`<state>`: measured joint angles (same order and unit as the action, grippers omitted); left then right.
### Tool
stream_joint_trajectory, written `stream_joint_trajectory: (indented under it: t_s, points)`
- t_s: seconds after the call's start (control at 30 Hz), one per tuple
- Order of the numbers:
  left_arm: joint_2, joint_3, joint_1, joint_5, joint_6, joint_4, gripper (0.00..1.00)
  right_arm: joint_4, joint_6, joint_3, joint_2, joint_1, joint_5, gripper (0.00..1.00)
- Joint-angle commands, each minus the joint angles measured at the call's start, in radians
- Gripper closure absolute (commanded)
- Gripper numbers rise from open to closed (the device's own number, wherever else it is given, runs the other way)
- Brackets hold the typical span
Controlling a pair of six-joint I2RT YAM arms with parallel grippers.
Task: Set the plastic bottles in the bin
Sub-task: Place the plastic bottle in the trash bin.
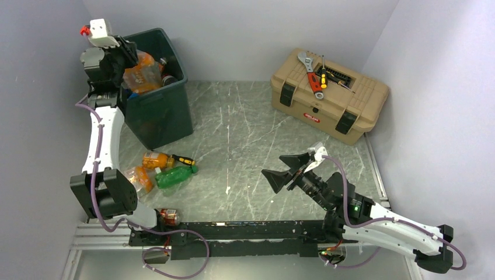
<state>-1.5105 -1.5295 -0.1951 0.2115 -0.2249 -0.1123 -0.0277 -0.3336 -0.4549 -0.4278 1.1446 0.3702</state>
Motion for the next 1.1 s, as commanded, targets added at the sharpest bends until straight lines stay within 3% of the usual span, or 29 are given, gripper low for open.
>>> stream_joint_trajectory:
  t_s: [0.0,0.13,0.3,0.6,0.87,0.97,1.0,1.07]
  points:
    - [0.032,0.035,-0.005,-0.252,0.111,-0.142,1.0,-0.013,-0.011,0.002,0.016,0.003,0.025,0.03]
    - [-0.039,0.027,-0.005,-0.35,0.184,-0.215,1.0,-0.003,-0.022,0.009,0.018,0.003,0.027,0.03]
    - [-0.134,-0.019,-0.006,-0.309,0.174,-0.138,1.0,-0.011,-0.027,0.014,0.011,0.003,0.032,0.03]
    - [-0.173,0.025,0.019,-0.056,0.01,-0.059,1.0,-0.007,-0.03,-0.002,-0.007,0.003,0.032,0.03]
    - [-0.26,-0.079,0.049,0.178,-0.155,0.035,1.0,0.005,-0.036,-0.008,0.002,0.003,0.045,0.03]
    - [-0.266,-0.101,0.052,0.187,-0.153,0.073,1.0,0.0,-0.031,-0.011,-0.002,0.003,0.047,0.03]
    - [-0.257,-0.104,0.052,0.169,-0.141,0.087,0.98,0.0,-0.029,-0.013,-0.006,0.003,0.046,0.03]
    - [-0.226,-0.097,0.052,0.119,-0.107,0.107,0.6,0.002,-0.026,-0.016,-0.012,0.002,0.045,0.03]
